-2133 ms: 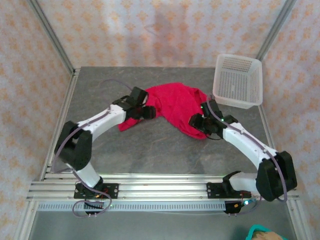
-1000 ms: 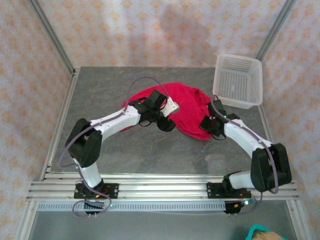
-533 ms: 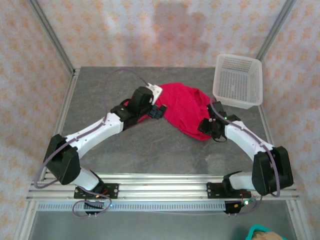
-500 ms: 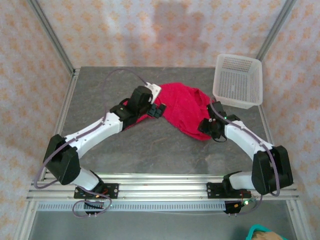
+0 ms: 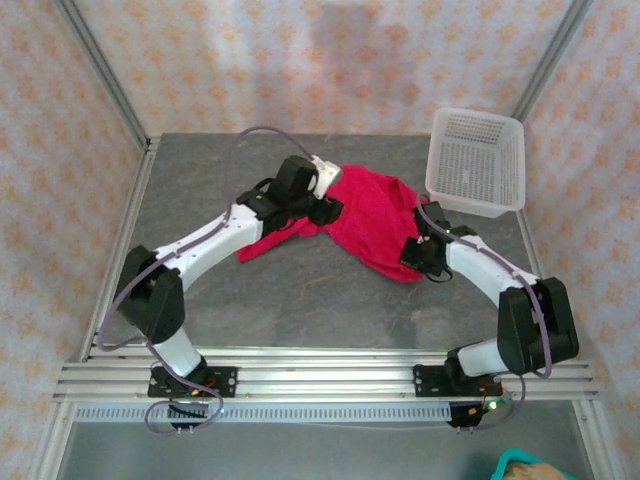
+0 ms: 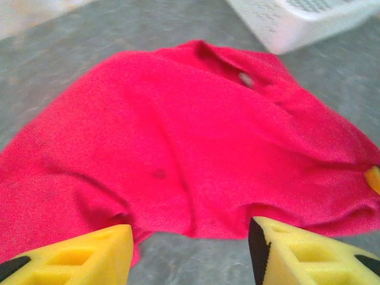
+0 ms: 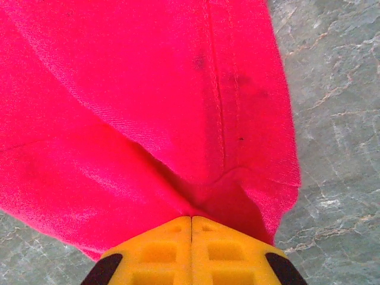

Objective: Fold the inside-out t-shirt

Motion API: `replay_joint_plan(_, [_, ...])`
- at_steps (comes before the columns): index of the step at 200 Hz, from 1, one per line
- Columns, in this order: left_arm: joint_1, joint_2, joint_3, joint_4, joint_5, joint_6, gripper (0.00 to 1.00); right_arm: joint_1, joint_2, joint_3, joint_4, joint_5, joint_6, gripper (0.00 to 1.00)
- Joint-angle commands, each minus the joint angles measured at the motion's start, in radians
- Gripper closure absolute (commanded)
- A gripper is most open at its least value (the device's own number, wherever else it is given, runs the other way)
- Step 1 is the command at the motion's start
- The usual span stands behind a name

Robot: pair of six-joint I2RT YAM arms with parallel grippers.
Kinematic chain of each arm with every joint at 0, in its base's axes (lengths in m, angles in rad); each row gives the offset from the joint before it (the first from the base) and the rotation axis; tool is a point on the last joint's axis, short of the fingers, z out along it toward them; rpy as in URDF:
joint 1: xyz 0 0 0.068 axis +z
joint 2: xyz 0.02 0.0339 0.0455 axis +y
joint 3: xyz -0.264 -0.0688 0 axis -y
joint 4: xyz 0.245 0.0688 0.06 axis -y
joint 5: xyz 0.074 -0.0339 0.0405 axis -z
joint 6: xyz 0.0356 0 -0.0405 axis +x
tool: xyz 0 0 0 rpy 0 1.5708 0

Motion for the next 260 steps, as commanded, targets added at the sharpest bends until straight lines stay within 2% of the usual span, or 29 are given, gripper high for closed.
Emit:
replay_joint_plan(1, [-0.052, 0.078, 0.077, -0.141, 0.109, 0.206, 0.46, -0.017, -0.076, 0.051, -0.047, 0.022, -0.012, 1.0])
replay_joint_plan(22, [-0.109, 0.142, 0.128, -0.176, 0.141, 0.331, 0.46, -0.061, -0.13, 0.043, -0.049, -0.025, 0.0, 1.0])
replay_joint_plan(60, [-0.183, 0.288, 0.239, -0.219, 0.122, 0.421, 0.43, -0.115, -0.162, 0.017, -0.019, -0.086, 0.018, 1.0])
replay_joint_plan(114, [-0.244, 0.372, 0.25, -0.129, 0.029, 0.436, 0.36, -0.118, -0.143, 0.03, -0.005, -0.092, 0.021, 1.0])
replay_joint_plan(155, [-0.247, 0.391, 0.2, 0.0, -0.067, 0.441, 0.38, -0.123, -0.144, 0.058, -0.015, -0.094, 0.02, 1.0])
replay_joint_plan(217, [-0.247, 0.446, 0.194, 0.074, -0.066, 0.429, 0.4, -0.132, -0.149, 0.081, -0.029, -0.096, 0.022, 1.0])
replay_joint_plan(229, [-0.246, 0.455, 0.201, 0.072, -0.068, 0.426, 0.47, -0.135, -0.146, 0.084, -0.031, -0.096, 0.02, 1.0])
replay_joint_plan(240, [-0.241, 0.465, 0.218, 0.059, -0.069, 0.421, 0.69, -0.137, -0.146, 0.087, -0.034, -0.094, 0.019, 1.0])
replay_joint_plan(260, [-0.22, 0.479, 0.291, -0.02, -0.066, 0.397, 1.0, -0.138, -0.145, 0.087, -0.043, -0.076, 0.007, 1.0])
